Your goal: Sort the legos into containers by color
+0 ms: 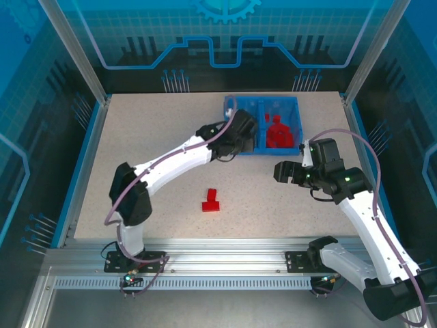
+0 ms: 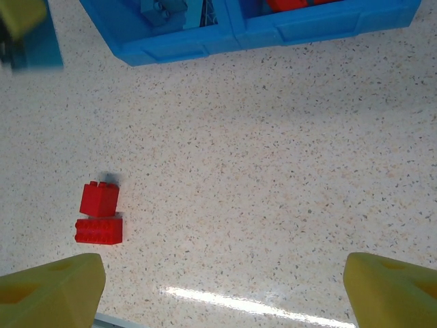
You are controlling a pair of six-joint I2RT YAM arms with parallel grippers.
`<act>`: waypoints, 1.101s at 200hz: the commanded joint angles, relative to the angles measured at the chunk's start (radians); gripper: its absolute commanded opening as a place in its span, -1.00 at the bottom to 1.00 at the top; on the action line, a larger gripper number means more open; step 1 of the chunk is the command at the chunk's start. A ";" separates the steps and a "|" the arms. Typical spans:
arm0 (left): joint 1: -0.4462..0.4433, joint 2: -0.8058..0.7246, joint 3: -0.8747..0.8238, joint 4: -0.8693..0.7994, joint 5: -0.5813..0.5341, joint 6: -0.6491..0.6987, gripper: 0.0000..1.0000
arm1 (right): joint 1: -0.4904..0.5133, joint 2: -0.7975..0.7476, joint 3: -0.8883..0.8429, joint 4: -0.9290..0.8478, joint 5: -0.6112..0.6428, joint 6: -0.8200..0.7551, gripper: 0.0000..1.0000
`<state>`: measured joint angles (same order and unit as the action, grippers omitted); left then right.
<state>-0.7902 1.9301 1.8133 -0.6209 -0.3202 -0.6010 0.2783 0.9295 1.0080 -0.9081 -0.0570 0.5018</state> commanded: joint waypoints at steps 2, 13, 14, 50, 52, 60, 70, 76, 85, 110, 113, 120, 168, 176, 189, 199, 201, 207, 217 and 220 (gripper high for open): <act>0.039 0.145 0.165 -0.019 -0.041 0.141 -0.44 | -0.010 -0.001 0.037 -0.001 0.005 0.021 0.84; 0.048 0.217 0.270 -0.036 -0.054 0.176 -0.45 | -0.010 -0.001 0.043 -0.009 0.007 0.018 0.84; 0.049 0.221 0.280 -0.038 -0.056 0.179 -0.44 | -0.011 -0.001 0.044 -0.010 0.008 0.019 0.84; 0.082 0.464 0.591 -0.138 -0.113 0.191 -0.37 | -0.009 -0.017 0.058 -0.036 0.020 0.020 0.85; 0.085 0.477 0.607 -0.148 -0.114 0.188 -0.37 | -0.010 -0.019 0.058 -0.037 0.020 0.021 0.85; 0.090 0.522 0.672 -0.182 -0.124 0.182 -0.36 | -0.011 -0.025 0.060 -0.043 0.023 0.024 0.85; 0.097 0.583 0.751 -0.222 -0.129 0.182 -0.33 | -0.011 -0.036 0.061 -0.050 0.025 0.026 0.85; 0.102 0.611 0.794 -0.243 -0.124 0.185 -0.31 | -0.011 -0.041 0.061 -0.056 0.028 0.029 0.85; 0.105 0.658 0.861 -0.267 -0.109 0.193 -0.24 | -0.011 -0.049 0.060 -0.060 0.030 0.029 0.85; 0.109 0.788 1.075 -0.336 -0.087 0.221 0.03 | -0.010 -0.064 0.058 -0.063 0.034 0.041 0.85; 0.110 0.807 1.112 -0.350 -0.088 0.223 0.04 | -0.011 -0.064 0.058 -0.064 0.033 0.041 0.85; 0.110 0.836 1.171 -0.372 -0.088 0.228 0.07 | -0.011 -0.064 0.060 -0.065 0.029 0.044 0.85; 0.117 0.776 1.181 -0.388 -0.080 0.248 0.19 | -0.010 -0.068 0.060 -0.063 0.026 0.049 0.85; 0.117 0.757 1.192 -0.399 -0.077 0.259 0.18 | -0.009 -0.066 0.061 -0.061 0.026 0.046 0.85; 0.117 0.718 1.199 -0.414 -0.074 0.280 0.18 | -0.004 -0.060 0.062 -0.056 0.024 0.046 0.85; 0.118 0.679 1.199 -0.422 -0.070 0.300 0.17 | 0.006 -0.056 0.061 -0.049 0.023 0.043 0.85; 0.117 0.670 1.197 -0.424 -0.069 0.304 0.17 | 0.008 -0.055 0.061 -0.047 0.022 0.042 0.85; 0.117 0.646 1.190 -0.424 -0.068 0.318 0.18 | 0.020 -0.051 0.060 -0.037 0.015 0.034 0.85; 0.118 0.598 1.168 -0.421 -0.065 0.343 0.18 | 0.047 -0.043 0.060 -0.019 0.000 0.013 0.86; 0.118 0.583 1.160 -0.421 -0.065 0.350 0.19 | 0.058 -0.040 0.058 -0.013 -0.001 0.007 0.87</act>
<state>-0.6765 2.6965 2.9669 -1.0183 -0.3969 -0.3340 0.2874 0.8764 1.0409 -0.9501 -0.0349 0.5350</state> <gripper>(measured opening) 0.589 0.927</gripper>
